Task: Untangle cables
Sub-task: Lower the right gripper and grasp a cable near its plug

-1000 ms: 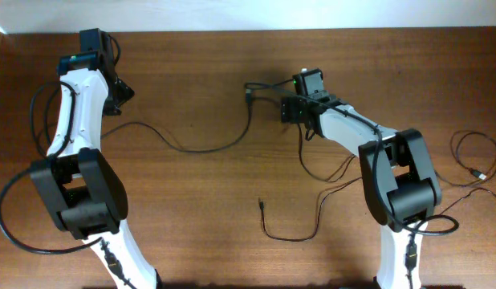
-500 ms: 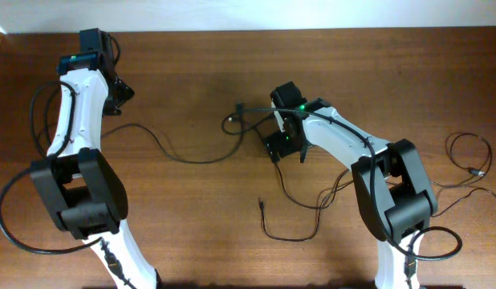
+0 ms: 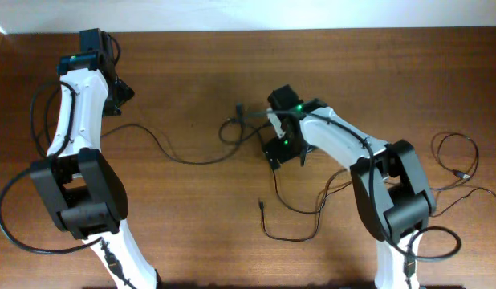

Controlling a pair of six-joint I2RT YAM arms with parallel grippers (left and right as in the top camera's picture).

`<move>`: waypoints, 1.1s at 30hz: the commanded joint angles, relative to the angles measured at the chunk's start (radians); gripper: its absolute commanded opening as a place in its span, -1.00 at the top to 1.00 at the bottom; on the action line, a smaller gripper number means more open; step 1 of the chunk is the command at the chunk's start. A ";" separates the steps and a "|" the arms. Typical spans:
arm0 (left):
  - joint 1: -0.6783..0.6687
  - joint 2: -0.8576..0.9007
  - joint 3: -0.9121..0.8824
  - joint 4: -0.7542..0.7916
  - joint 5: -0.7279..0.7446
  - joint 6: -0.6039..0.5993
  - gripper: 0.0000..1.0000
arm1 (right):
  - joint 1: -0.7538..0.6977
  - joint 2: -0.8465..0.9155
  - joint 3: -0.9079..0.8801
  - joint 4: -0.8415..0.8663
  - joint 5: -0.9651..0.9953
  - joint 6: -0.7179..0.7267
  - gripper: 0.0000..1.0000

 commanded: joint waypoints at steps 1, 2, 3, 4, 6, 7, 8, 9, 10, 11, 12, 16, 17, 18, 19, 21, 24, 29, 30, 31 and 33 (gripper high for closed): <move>0.000 -0.024 -0.004 -0.001 -0.003 -0.010 -0.99 | -0.075 0.099 0.116 -0.058 -0.072 0.007 -0.96; 0.000 -0.024 -0.004 -0.001 -0.003 -0.010 -0.98 | -0.080 0.099 0.184 -0.081 -0.072 0.007 -0.96; 0.000 -0.024 -0.004 -0.001 -0.003 -0.010 -0.98 | -0.079 0.099 0.249 -0.097 -0.072 0.008 -0.96; 0.000 -0.024 -0.004 -0.001 -0.003 -0.010 -0.99 | -0.069 0.099 0.292 -0.103 -0.072 0.008 -0.96; 0.000 -0.024 -0.004 -0.001 -0.003 -0.010 -0.98 | -0.038 0.099 0.337 -0.100 -0.072 0.023 -0.96; 0.000 -0.024 -0.004 -0.001 -0.003 -0.010 -0.98 | -0.019 0.099 0.339 -0.098 -0.072 0.063 -0.96; 0.000 -0.024 -0.004 -0.001 -0.003 -0.010 -0.98 | -0.005 0.099 0.339 -0.100 -0.076 0.091 -0.99; 0.000 -0.024 -0.004 -0.001 -0.003 -0.010 -0.98 | 0.021 0.099 0.339 -0.106 -0.083 0.118 -0.97; 0.000 -0.024 -0.004 -0.001 -0.003 -0.010 -0.98 | 0.041 0.099 0.339 -0.106 -0.122 0.117 -0.97; 0.000 -0.024 -0.004 -0.001 -0.003 -0.010 -0.98 | 0.052 0.099 0.339 -0.106 -0.172 0.117 -0.97; 0.000 -0.024 -0.004 -0.001 -0.003 -0.010 -0.98 | 0.071 0.099 0.338 -0.106 -0.296 0.117 -0.97; 0.000 -0.024 -0.004 -0.001 -0.003 -0.010 -0.98 | 0.124 0.100 0.338 0.002 -0.454 0.153 -0.98; 0.000 -0.024 -0.004 -0.001 -0.003 -0.010 -0.98 | 0.135 0.100 0.338 0.028 -0.422 0.235 -0.98; 0.000 -0.024 -0.004 -0.001 -0.003 -0.010 -0.98 | 0.150 0.100 0.338 0.048 -0.312 0.411 -0.99; 0.000 -0.024 -0.004 -0.001 -0.003 -0.010 -0.98 | 0.172 0.100 0.338 0.044 -0.190 0.569 -0.85; 0.000 -0.024 -0.004 -0.001 -0.003 -0.010 -0.98 | 0.205 0.100 0.338 0.041 -0.039 0.747 -0.83; 0.000 -0.024 -0.004 -0.001 -0.003 -0.010 -0.98 | 0.269 0.100 0.338 0.042 0.170 0.879 -0.84; 0.000 -0.024 -0.004 -0.001 -0.003 -0.010 -0.98 | 0.323 0.122 0.331 0.055 0.303 0.951 -0.81; 0.000 -0.024 -0.004 -0.001 -0.003 -0.010 -0.98 | 0.322 0.138 0.330 0.056 0.303 0.985 -0.80; 0.000 -0.024 -0.004 -0.001 -0.003 -0.010 -0.98 | 0.322 0.150 0.330 0.058 0.303 1.008 -0.80; 0.000 -0.024 -0.004 -0.001 -0.003 -0.010 -0.98 | 0.322 0.175 0.329 0.061 0.300 1.012 -0.79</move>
